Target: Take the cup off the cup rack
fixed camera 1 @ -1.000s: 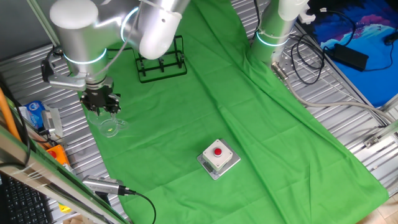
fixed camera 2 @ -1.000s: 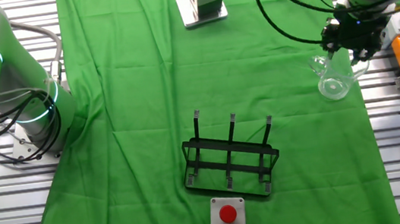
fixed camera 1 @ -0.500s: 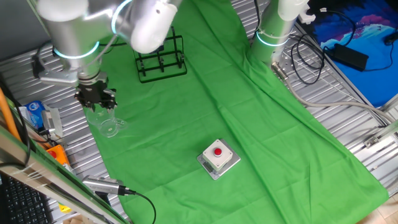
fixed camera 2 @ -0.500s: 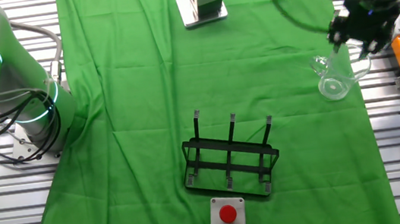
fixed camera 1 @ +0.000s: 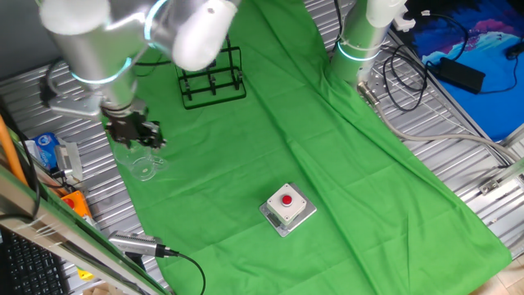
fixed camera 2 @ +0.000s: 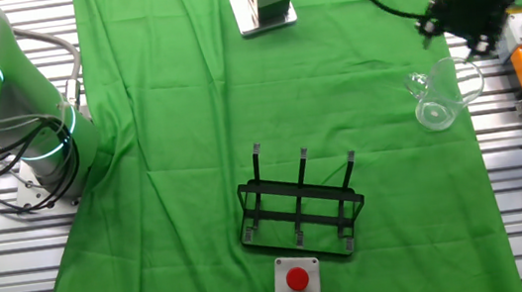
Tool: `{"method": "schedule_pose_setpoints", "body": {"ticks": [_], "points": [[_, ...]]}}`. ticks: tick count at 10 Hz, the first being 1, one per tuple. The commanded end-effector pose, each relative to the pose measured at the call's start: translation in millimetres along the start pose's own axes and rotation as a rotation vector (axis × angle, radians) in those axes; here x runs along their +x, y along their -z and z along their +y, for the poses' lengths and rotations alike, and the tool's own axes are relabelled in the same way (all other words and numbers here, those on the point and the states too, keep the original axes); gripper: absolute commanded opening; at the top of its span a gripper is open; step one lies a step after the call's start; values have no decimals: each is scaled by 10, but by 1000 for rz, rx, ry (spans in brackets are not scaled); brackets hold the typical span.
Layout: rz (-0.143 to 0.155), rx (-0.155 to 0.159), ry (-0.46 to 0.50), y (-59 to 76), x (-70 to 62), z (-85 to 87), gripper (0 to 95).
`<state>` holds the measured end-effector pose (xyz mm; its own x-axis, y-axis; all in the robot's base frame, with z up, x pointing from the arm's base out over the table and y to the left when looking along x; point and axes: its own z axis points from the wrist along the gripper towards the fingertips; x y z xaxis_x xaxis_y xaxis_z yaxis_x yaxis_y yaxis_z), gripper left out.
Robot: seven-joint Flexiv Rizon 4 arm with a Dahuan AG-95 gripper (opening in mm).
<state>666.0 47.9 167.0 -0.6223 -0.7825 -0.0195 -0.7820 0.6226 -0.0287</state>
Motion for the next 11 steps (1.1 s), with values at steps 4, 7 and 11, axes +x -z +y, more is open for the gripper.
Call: {"method": "schedule_pose_setpoints", "body": {"ticks": [4,7,11], "points": [[17,-18,-204,-206,-17,680,380],[15,-22,-232,-273,33,780,380],[35,-10,-269,-273,33,780,380]]}}
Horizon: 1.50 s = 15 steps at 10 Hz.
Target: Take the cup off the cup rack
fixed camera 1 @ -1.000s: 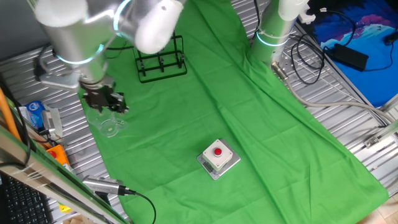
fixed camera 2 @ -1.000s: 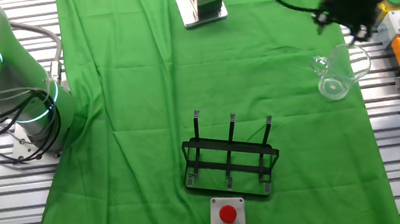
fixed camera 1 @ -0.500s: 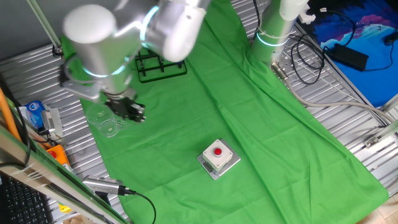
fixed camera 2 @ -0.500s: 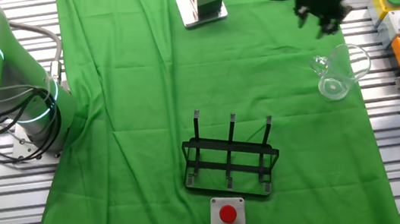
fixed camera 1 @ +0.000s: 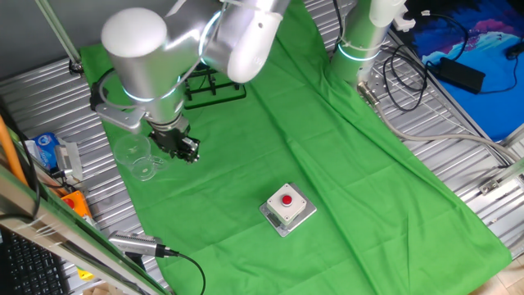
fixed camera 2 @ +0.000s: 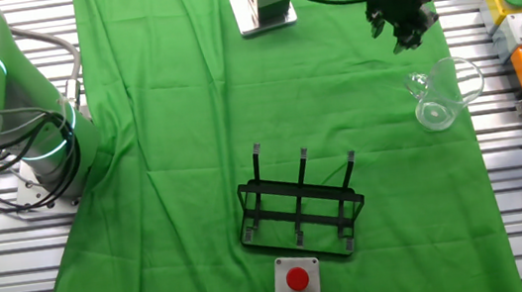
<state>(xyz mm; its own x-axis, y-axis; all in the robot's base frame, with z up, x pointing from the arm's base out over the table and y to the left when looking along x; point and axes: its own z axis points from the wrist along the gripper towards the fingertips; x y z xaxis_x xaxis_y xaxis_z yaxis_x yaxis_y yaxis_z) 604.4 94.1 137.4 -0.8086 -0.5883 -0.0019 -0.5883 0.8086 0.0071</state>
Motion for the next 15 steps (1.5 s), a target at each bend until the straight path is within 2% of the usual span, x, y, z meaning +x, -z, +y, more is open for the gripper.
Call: {"method": "schedule_pose_setpoints", "body": {"ticks": [1,5,8,10,11,12,15], "points": [[10,26,-11,0,6,0,380],[24,0,-95,0,6,0,380],[52,-87,-176,0,6,0,380],[58,-107,-175,0,6,0,380],[87,-134,-171,0,6,0,380],[98,-152,-161,0,6,0,380],[123,-167,-149,0,6,0,380]]}}
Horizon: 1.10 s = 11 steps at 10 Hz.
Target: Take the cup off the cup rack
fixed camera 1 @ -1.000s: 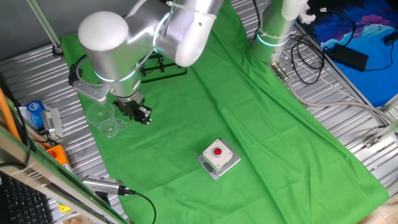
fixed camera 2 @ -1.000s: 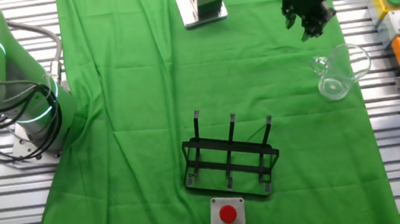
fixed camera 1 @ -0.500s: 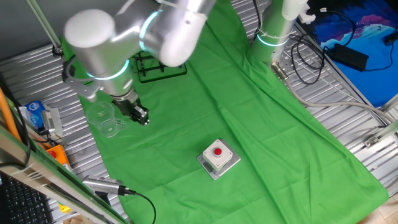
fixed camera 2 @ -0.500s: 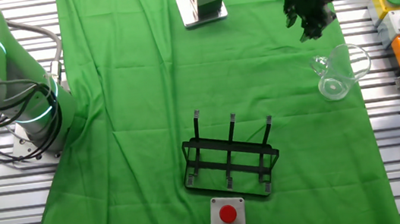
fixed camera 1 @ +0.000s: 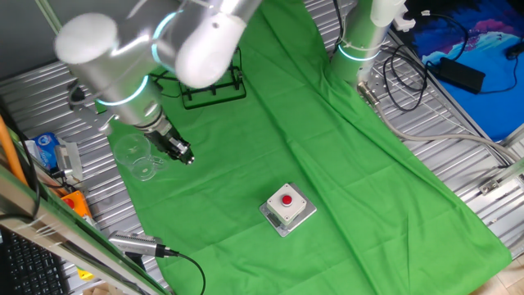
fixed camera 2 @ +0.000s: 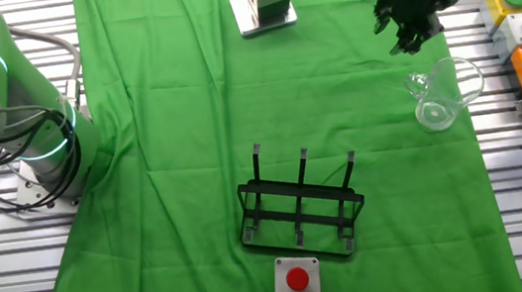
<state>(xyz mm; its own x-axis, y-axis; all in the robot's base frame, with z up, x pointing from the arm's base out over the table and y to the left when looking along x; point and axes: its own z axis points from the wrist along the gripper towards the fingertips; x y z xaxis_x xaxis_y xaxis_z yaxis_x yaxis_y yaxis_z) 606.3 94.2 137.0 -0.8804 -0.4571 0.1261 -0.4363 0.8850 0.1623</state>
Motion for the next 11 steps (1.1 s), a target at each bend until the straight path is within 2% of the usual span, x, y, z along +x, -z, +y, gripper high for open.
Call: {"method": "schedule_pose_setpoints", "body": {"ticks": [1,5,7,8,10,11], "points": [[22,3,27,0,24,7,380],[32,-18,57,4,39,6,380],[30,-25,71,51,119,-79,380],[23,-37,94,126,241,-264,380],[35,-37,137,206,438,-520,380],[43,-35,190,249,634,-777,380]]}}
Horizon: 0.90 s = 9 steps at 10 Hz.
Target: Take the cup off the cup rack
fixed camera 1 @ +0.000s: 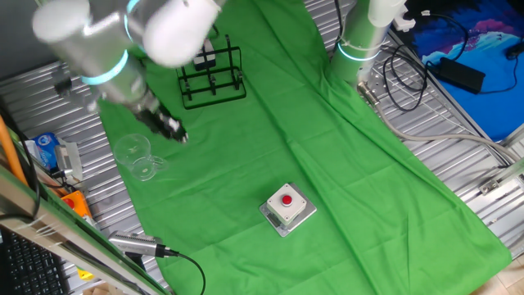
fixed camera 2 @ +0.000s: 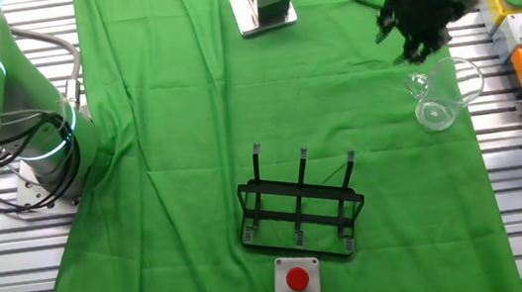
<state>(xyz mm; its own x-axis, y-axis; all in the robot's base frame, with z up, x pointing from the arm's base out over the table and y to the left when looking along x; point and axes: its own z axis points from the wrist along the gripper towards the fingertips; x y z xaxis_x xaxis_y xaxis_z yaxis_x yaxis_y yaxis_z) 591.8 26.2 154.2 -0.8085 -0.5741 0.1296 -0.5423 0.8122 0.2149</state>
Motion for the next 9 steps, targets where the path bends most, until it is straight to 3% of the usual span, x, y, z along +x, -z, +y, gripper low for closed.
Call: {"method": "schedule_pose_setpoints", "body": {"ticks": [1,5,8,9], "points": [[22,4,85,86,338,-397,380],[44,24,206,225,495,-928,380],[44,28,191,234,511,-943,380],[41,29,144,234,511,-943,380]]}}
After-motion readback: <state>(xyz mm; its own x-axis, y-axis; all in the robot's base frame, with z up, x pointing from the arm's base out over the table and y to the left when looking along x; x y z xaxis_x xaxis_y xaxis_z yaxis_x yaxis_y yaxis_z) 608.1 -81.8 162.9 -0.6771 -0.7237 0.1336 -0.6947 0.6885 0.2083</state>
